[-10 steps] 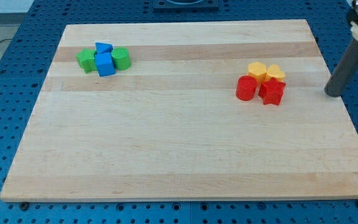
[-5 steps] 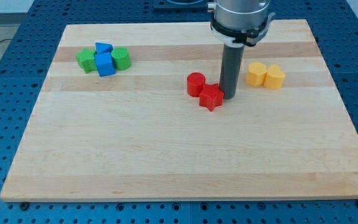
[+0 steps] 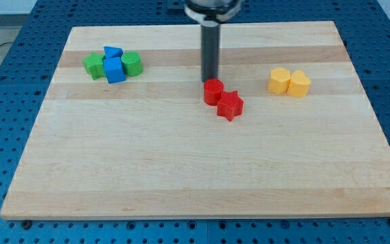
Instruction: Separate red blocks from yellow blocks
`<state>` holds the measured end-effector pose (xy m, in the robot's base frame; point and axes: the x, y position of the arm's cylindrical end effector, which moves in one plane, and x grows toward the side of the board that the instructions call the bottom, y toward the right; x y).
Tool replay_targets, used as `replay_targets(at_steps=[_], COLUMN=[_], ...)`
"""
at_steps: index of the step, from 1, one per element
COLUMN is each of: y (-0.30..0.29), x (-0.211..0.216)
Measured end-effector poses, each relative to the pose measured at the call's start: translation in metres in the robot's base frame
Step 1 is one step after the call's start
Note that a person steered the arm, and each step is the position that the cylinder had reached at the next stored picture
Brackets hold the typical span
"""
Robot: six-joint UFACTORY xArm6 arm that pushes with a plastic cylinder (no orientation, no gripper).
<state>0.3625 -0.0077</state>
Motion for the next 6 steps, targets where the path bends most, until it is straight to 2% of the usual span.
replay_targets(at_steps=[1, 3, 5, 6], y=[-0.006, 0.069, 0.078, 0.076], x=[0.017, 0.033, 0.100, 0.101])
